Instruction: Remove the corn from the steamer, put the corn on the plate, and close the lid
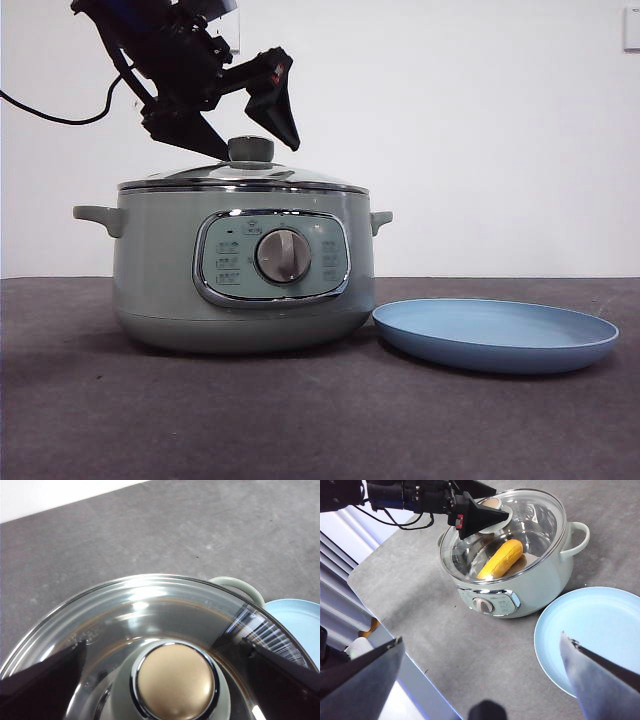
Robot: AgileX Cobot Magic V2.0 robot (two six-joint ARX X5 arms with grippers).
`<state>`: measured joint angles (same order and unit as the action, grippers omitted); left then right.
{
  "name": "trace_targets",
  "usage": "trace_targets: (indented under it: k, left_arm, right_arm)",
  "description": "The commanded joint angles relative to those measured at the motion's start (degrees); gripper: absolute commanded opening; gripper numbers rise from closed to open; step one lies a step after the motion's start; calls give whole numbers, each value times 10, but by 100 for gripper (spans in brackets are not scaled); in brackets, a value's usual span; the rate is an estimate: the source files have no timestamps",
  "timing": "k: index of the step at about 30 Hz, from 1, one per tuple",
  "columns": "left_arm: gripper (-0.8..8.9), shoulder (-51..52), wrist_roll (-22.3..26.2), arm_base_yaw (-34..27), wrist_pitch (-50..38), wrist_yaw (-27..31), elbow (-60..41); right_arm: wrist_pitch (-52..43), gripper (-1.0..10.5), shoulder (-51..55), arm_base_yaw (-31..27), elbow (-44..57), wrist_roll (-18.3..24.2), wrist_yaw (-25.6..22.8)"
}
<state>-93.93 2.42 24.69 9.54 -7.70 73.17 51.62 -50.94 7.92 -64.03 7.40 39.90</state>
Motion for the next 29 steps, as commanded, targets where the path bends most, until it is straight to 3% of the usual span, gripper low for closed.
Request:
trace_targets:
  k: [1, 11, 18, 29]
  left_arm:
    - [348, -1, 7, 5, 5, 5, 0]
    - [334, -2, 8, 5, 36, 5, 0]
    - [-3, -2, 7, 5, 38, 0, 0]
    - [-8, 17, 4, 4, 33, -21, 1]
  right_arm:
    - [0, 626, -1, 1, -1, -1, 0]
    - [0, 626, -1, 1, -1, -1, 0]
    - [3, 626, -1, 1, -1, -1, 0]
    - [3, 626, -1, 1, -1, -1, 0]
